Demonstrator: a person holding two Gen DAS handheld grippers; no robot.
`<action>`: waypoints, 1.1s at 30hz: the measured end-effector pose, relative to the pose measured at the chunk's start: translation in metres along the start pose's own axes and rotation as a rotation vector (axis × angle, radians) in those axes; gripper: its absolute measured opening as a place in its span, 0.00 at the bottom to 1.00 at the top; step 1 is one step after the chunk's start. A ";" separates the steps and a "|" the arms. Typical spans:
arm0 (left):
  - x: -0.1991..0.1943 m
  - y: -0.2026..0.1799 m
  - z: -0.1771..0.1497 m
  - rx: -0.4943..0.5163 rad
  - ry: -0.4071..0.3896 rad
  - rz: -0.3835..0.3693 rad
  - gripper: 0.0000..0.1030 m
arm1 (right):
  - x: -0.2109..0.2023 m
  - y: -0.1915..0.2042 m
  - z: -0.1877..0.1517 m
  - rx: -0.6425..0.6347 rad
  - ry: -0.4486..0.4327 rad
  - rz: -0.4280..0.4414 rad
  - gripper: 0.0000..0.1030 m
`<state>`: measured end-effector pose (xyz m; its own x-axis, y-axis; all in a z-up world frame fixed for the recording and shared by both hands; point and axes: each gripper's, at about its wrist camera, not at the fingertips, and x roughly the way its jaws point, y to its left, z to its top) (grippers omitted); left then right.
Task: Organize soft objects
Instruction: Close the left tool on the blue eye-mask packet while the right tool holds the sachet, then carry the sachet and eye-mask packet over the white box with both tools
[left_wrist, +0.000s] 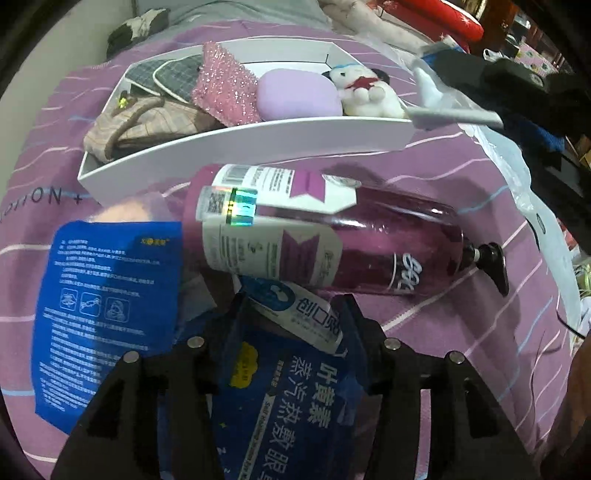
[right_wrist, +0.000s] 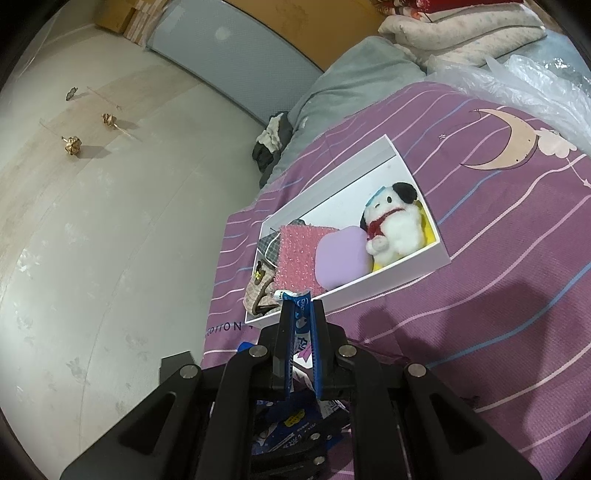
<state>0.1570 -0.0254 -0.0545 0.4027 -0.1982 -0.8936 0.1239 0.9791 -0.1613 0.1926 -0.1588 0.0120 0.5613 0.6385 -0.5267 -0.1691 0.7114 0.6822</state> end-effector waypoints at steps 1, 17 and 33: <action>0.000 0.001 0.000 -0.004 0.000 -0.001 0.38 | 0.000 0.000 0.000 0.000 0.000 0.000 0.07; -0.028 0.019 -0.004 -0.048 -0.015 0.070 0.08 | 0.000 0.003 0.000 -0.016 0.005 0.017 0.07; -0.072 0.042 -0.003 -0.095 -0.158 0.141 0.08 | 0.013 0.001 -0.003 -0.016 0.040 0.020 0.07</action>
<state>0.1302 0.0303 0.0016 0.5476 -0.0560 -0.8348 -0.0267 0.9961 -0.0844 0.1968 -0.1485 0.0046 0.5246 0.6639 -0.5329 -0.1931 0.7024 0.6851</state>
